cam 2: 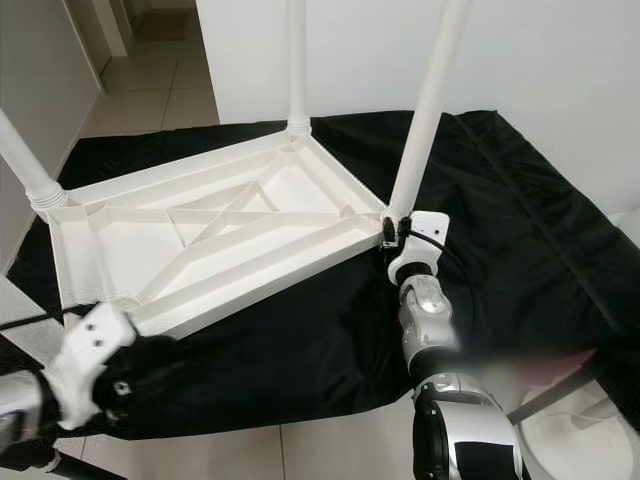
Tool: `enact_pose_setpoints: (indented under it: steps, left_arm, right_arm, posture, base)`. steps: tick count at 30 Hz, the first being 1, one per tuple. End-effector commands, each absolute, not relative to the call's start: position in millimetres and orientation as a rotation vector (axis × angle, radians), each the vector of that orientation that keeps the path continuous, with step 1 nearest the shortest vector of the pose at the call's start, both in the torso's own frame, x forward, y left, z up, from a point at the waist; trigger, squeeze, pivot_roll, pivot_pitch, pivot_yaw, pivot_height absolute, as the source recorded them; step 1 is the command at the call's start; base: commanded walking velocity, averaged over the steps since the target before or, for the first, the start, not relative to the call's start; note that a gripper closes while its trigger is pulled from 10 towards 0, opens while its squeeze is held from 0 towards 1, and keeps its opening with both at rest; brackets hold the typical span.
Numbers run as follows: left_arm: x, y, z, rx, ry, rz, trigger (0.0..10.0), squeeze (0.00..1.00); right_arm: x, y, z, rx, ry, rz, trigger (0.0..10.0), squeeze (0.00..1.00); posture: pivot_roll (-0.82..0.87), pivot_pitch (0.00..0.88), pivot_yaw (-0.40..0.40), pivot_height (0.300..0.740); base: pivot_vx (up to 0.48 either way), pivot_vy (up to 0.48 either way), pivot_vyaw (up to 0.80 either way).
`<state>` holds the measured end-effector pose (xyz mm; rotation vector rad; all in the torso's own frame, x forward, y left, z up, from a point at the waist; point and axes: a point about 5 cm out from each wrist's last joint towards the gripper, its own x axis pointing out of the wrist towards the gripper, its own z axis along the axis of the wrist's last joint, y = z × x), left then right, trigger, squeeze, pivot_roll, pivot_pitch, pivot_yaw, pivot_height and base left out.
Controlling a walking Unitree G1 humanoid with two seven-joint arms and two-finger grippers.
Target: Building children table
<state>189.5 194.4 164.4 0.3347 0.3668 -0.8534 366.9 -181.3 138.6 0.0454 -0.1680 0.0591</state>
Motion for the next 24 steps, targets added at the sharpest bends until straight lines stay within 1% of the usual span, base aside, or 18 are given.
enact_pose_setpoints:
  steps: [1,2,7,10,14,17,19,22,23,24]
  left_arm:
    - [183.4,201.5,169.8,0.330,0.399,-0.921,10.0,0.00]
    - [181.8,210.1,171.2,0.339,0.417,-0.896,10.0,0.00]
    - [178.9,221.2,173.5,0.358,0.438,-0.856,10.0,0.00]
    - [173.3,235.7,184.1,0.403,0.462,-0.778,10.0,0.00]
    - [168.9,244.0,192.7,0.436,0.481,-0.738,10.0,0.00]
    - [160.5,259.1,201.1,0.469,0.526,-0.658,10.0,0.00]
    - [158.9,262.5,202.5,0.472,0.533,-0.640,10.0,0.00]
    - [153.5,283.2,204.9,0.499,0.583,-0.549,10.0,0.00]
    - [153.5,283.2,204.9,0.499,0.583,-0.549,10.0,0.00]
    - [151.6,290.3,206.5,0.507,0.598,-0.522,10.0,0.00]
  right_arm:
    - [368.5,-181.5,141.3,0.047,-0.175,0.073,10.0,0.00]
    - [370.6,-180.3,144.5,0.047,-0.180,0.083,10.0,0.00]
    - [373.5,-177.6,148.8,0.047,-0.185,0.097,10.0,0.00]
    - [375.6,-172.6,151.7,0.046,-0.188,0.123,10.0,0.00]
    - [376.1,-170.3,152.0,0.046,-0.186,0.138,10.0,0.00]
    - [377.4,-167.8,153.1,0.050,-0.185,0.152,10.0,0.00]
    - [377.8,-167.5,153.4,0.051,-0.185,0.155,10.0,0.00]
    - [379.1,-166.1,154.5,0.053,-0.183,0.164,10.0,0.00]
    - [379.1,-166.1,154.5,0.053,-0.183,0.164,10.0,0.00]
    - [379.6,-165.4,154.9,0.054,-0.182,0.168,10.0,0.00]
  posture:
    - [0.08,0.049,0.003,0.740]
    - [0.09,0.045,-0.002,0.740]
    - [0.09,0.045,-0.005,0.740]
    - [0.10,0.046,-0.020,0.740]
    - [0.11,0.046,-0.025,0.740]
    - [0.12,0.045,-0.032,0.740]
    - [0.12,0.045,-0.032,0.740]
    - [0.14,0.045,-0.038,0.740]
    - [0.14,0.045,-0.038,0.740]
    - [0.14,0.045,-0.038,0.740]
  base:
    - [0.000,0.000,0.00]
    - [0.000,0.000,0.00]
    - [0.000,0.000,0.00]
    - [0.000,0.000,0.00]
    - [0.000,0.000,0.00]
    - [0.000,0.000,0.00]
    - [0.000,0.000,0.00]
    - [0.000,0.000,0.00]
    - [0.000,0.000,0.00]
    - [0.000,0.000,0.00]
